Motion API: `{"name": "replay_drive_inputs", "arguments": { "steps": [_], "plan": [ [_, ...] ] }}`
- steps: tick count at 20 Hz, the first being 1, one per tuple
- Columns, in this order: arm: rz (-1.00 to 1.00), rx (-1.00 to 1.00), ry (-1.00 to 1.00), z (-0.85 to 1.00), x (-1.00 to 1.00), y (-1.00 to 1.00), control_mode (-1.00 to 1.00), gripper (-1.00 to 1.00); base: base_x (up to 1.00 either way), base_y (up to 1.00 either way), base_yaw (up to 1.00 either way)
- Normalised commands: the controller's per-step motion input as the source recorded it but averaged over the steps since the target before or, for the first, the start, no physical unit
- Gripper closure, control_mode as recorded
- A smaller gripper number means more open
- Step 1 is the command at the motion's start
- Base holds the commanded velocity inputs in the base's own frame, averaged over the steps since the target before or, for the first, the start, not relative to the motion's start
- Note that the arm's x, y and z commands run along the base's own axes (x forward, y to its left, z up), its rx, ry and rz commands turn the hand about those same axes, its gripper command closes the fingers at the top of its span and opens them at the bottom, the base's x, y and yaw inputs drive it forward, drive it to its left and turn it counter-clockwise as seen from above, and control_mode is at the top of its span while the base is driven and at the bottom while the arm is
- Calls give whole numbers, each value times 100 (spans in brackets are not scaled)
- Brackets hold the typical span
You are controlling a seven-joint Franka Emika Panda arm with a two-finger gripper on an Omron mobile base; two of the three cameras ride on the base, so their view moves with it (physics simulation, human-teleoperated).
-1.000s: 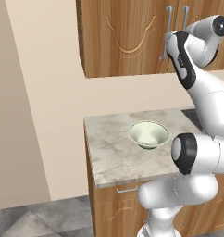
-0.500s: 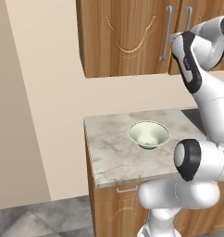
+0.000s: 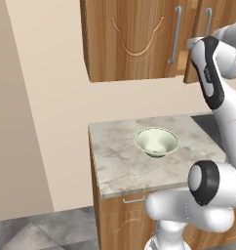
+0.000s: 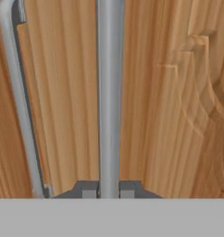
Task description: Open the cabinet. Pick the orange and kiwi from the cabinet and place them into the bowl. Then close the cabinet.
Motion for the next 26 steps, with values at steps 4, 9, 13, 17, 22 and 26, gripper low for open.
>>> {"name": "replay_drive_inputs", "arguments": {
  "steps": [4,9,13,17,22,26],
  "plan": [
    [0,0,0,0,-63,-30,-100,100,0,0,0],
    [0,0,0,0,-62,-34,-100,100,0,0,0],
    [0,0,0,0,-65,-36,-100,100,0,0,0],
    [0,0,0,0,-61,-34,-100,100,0,0,0],
    [0,0,0,0,-52,-31,-100,100,0,0,0],
    [0,0,0,0,-46,-32,-100,100,0,0,0]
  ]
}}
